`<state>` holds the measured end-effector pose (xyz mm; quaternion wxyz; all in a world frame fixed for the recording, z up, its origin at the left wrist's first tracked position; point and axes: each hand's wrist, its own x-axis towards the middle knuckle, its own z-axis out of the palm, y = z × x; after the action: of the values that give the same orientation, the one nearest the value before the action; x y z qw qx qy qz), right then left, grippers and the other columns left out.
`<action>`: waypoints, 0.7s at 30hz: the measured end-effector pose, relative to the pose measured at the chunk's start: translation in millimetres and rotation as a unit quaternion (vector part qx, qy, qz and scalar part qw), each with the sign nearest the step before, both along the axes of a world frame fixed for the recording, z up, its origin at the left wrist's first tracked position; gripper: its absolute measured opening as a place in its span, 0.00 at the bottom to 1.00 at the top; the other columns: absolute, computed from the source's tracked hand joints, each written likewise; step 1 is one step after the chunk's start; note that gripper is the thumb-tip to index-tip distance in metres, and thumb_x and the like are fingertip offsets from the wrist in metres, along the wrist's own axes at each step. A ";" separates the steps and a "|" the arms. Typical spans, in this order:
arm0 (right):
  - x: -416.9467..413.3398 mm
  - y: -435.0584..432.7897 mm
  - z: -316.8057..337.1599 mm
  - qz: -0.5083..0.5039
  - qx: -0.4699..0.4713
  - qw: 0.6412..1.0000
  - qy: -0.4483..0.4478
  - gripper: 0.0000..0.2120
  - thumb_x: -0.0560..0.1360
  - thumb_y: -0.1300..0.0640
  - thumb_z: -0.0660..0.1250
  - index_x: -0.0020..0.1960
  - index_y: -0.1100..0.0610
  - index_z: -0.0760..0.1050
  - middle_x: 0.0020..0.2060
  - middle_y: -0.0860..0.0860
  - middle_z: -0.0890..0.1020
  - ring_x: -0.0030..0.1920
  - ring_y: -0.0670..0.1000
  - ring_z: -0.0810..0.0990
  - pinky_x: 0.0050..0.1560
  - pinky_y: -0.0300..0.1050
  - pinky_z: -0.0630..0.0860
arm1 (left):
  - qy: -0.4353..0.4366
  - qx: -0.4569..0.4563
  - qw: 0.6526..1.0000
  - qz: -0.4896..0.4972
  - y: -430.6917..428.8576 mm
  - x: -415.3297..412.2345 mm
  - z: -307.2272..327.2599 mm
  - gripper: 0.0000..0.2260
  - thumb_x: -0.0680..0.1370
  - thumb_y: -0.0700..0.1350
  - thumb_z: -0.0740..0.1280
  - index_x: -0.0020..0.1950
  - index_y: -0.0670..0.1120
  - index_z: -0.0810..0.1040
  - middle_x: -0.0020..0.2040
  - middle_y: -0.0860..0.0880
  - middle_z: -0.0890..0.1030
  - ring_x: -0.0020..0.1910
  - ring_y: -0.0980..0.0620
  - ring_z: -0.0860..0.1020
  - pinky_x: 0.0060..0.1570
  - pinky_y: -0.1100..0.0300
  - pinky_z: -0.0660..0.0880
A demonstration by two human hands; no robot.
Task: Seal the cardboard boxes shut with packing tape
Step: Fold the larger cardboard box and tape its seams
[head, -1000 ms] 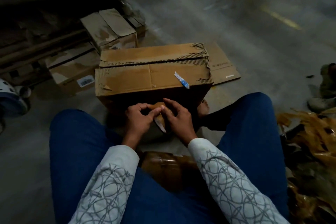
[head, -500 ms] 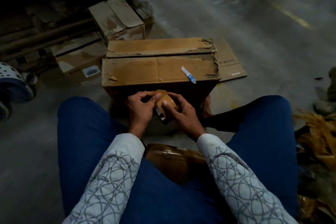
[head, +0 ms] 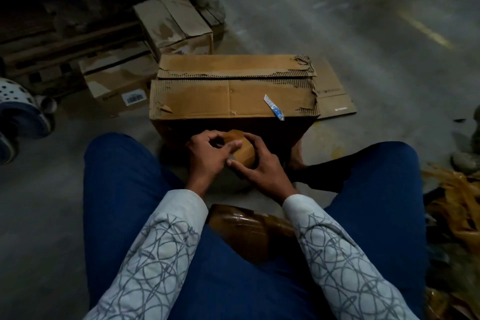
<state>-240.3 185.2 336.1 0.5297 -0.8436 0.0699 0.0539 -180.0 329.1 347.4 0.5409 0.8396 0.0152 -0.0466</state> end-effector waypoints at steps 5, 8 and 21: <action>1.0 -1.1 -0.3 -0.005 -0.018 1.000 -0.010 0.35 0.73 0.44 0.75 0.75 0.46 0.63 0.66 0.46 0.74 0.61 0.46 0.76 0.60 0.44 0.79 | -0.023 0.018 1.000 0.002 -3.2 -0.8 2.4 0.09 0.71 0.43 0.78 0.50 0.45 0.84 0.48 0.51 0.82 0.45 0.62 0.78 0.37 0.75 0.71; 1.7 2.0 0.0 -0.003 -0.024 1.000 -0.018 0.37 0.72 0.44 0.76 0.75 0.46 0.62 0.67 0.48 0.75 0.62 0.45 0.75 0.55 0.31 0.72 | -0.031 0.014 0.999 0.026 -2.0 -0.7 4.3 0.09 0.73 0.42 0.77 0.51 0.44 0.84 0.48 0.51 0.82 0.44 0.62 0.78 0.36 0.80 0.70; 31.4 -6.9 27.6 0.020 0.098 0.995 -0.021 0.34 0.66 0.46 0.81 0.68 0.44 0.69 0.66 0.42 0.74 0.65 0.38 0.72 0.50 0.29 0.73 | 0.142 -0.158 0.967 0.141 13.4 -2.2 51.3 0.07 0.73 0.45 0.77 0.48 0.45 0.84 0.45 0.51 0.85 0.47 0.56 0.82 0.49 0.58 0.79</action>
<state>-208.9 178.3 363.7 0.6103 -0.7896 0.0360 0.0530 -182.2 342.6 398.6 0.6600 0.7178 0.2024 -0.0907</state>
